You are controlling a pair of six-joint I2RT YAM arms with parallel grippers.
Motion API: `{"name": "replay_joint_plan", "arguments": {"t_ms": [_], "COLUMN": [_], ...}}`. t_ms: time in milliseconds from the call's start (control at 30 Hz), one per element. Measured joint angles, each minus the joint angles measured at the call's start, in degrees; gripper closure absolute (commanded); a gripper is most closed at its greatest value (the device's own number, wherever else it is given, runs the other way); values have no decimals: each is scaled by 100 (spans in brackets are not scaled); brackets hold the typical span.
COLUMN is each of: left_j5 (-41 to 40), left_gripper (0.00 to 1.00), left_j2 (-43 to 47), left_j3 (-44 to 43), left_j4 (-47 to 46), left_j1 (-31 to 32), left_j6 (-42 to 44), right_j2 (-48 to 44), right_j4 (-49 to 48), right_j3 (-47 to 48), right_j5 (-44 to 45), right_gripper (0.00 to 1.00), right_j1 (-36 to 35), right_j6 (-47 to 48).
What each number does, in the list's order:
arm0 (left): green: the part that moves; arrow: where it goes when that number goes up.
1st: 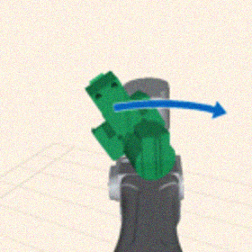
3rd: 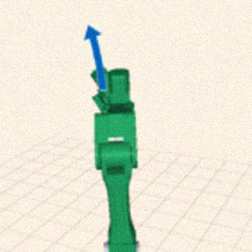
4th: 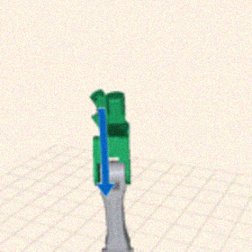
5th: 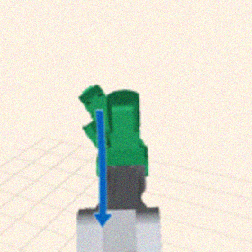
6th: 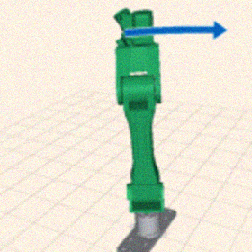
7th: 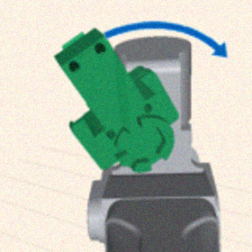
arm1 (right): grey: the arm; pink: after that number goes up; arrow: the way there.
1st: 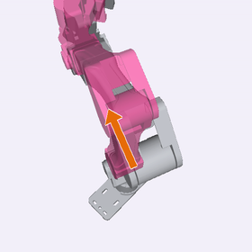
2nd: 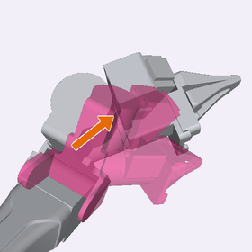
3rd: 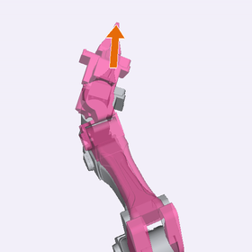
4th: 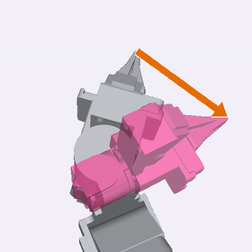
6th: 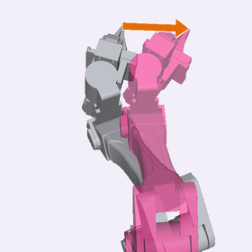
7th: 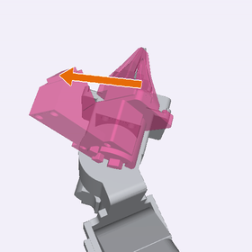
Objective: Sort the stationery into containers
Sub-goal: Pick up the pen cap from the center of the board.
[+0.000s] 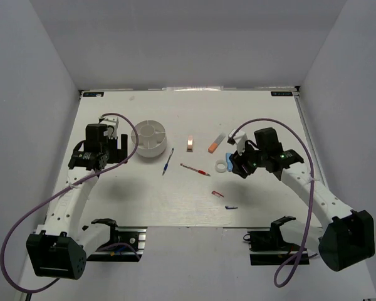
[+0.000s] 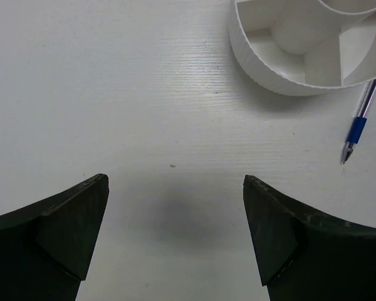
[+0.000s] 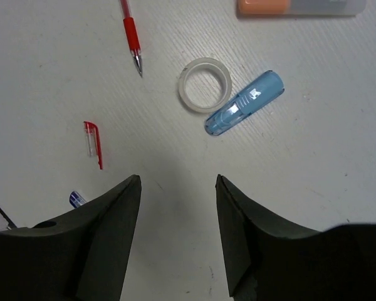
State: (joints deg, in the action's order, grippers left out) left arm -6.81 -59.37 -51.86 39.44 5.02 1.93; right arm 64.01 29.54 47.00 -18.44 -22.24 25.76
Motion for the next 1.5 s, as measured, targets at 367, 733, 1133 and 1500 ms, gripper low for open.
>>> {"name": "replay_joint_plan", "arguments": {"t_ms": [367,733,1133,1500], "left_j5": [407,435,426,424], "left_gripper": [2,2,2,2], "left_j2": [-59,-90,-120,-214], "left_j3": [-50,-85,-85,-85], "left_j4": [-28,-111,-192,-216], "left_j1": [-7,-7,-7,-7], "left_j6": [-26,22,46,66], "right_j2": [442,931,1241,1292], "right_j4": [-87,-549,-748,-837], "right_j3": [-170,-466,-872,-903], "right_j5": [420,1086,1386,1399], "right_gripper": [50,52,51,51], "right_j1": [-1307,-2363,-2688,-2730], "right_j6": [-426,-1040,-968,-887]}}
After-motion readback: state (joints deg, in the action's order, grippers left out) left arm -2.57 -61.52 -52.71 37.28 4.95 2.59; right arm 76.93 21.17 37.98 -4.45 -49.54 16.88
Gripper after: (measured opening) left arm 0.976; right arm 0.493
